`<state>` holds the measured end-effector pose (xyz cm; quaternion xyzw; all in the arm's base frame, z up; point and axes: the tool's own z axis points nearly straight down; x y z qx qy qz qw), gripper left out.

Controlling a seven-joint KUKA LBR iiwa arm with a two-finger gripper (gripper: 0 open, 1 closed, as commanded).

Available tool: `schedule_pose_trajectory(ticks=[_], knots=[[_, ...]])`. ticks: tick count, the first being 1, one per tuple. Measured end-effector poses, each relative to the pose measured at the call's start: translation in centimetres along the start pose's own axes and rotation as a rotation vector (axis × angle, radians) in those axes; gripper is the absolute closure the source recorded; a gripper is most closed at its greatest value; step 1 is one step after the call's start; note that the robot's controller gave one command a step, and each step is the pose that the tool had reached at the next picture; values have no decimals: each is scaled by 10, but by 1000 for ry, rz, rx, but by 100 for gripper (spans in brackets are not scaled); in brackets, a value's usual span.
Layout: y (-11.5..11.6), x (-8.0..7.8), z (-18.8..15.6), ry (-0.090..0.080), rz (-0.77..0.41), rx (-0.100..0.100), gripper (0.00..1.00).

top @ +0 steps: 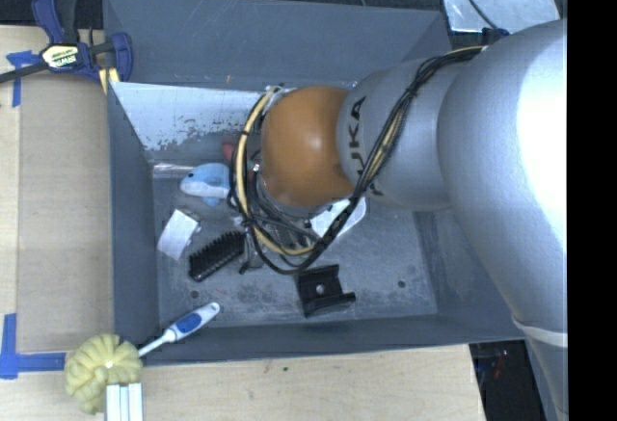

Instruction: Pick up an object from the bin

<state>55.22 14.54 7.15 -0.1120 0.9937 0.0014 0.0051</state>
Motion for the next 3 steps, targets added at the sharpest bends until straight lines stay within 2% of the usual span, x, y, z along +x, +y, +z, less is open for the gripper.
schedule_pose_trajectory(ticks=[1,2,3], knots=[[0,3,-26,13,2,0,100],[0,0,-60,3,3,0,100],[0,0,-86,2,4,1,100]])
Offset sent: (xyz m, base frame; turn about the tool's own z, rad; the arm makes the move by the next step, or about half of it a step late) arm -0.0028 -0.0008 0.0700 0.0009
